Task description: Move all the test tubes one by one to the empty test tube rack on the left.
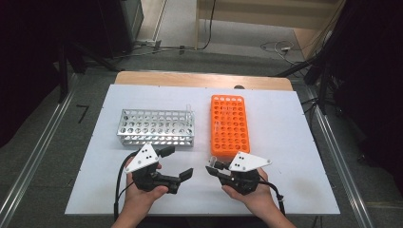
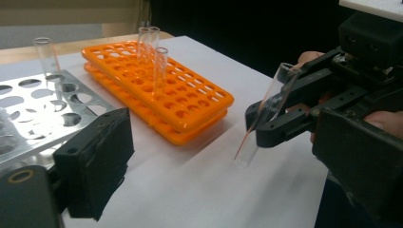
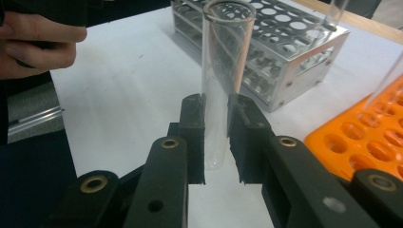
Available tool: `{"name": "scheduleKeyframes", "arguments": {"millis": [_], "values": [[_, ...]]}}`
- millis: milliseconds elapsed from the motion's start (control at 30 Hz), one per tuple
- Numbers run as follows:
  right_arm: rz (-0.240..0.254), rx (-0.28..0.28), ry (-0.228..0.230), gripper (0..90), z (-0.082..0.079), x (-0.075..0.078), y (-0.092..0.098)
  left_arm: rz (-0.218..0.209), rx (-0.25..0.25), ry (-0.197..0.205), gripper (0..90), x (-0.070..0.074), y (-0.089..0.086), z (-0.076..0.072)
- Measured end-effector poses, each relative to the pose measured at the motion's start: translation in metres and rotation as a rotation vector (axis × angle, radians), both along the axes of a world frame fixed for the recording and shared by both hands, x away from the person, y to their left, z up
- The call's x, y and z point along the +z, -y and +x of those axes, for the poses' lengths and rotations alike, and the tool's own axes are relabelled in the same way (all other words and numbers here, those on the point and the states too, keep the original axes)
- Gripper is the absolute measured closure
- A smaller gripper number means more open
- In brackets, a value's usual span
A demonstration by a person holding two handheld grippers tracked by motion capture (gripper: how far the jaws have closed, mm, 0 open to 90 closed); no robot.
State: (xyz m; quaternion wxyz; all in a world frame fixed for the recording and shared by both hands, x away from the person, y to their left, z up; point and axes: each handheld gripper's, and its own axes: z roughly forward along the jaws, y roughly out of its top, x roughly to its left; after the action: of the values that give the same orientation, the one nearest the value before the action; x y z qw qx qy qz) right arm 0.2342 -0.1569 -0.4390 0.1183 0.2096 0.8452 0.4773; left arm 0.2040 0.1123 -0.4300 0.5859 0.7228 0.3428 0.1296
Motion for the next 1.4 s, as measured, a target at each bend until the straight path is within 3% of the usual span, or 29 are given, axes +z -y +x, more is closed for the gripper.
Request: {"name": "scheduleKeyframes", "arguments": {"millis": [300, 667, 900, 1400], "values": [[-0.043, 0.013, 0.014, 74.3, -0.004, -0.004, -0.014, 0.047, -0.012, 0.002, 29.3, 0.002, 0.019, -0.004], [-0.060, 0.052, 0.022, 74.3, -0.012, -0.004, -0.026, 0.062, -0.071, 0.008, 55.6, 0.000, 0.033, -0.007], [-0.060, 0.060, 0.020, 74.3, -0.014, -0.004, -0.027, 0.064, -0.084, 0.011, 66.5, -0.001, 0.036, -0.007], [-0.057, 0.064, 0.016, 74.2, -0.013, -0.004, -0.027, 0.076, -0.068, 0.024, 74.5, -0.001, 0.035, -0.007]]}}
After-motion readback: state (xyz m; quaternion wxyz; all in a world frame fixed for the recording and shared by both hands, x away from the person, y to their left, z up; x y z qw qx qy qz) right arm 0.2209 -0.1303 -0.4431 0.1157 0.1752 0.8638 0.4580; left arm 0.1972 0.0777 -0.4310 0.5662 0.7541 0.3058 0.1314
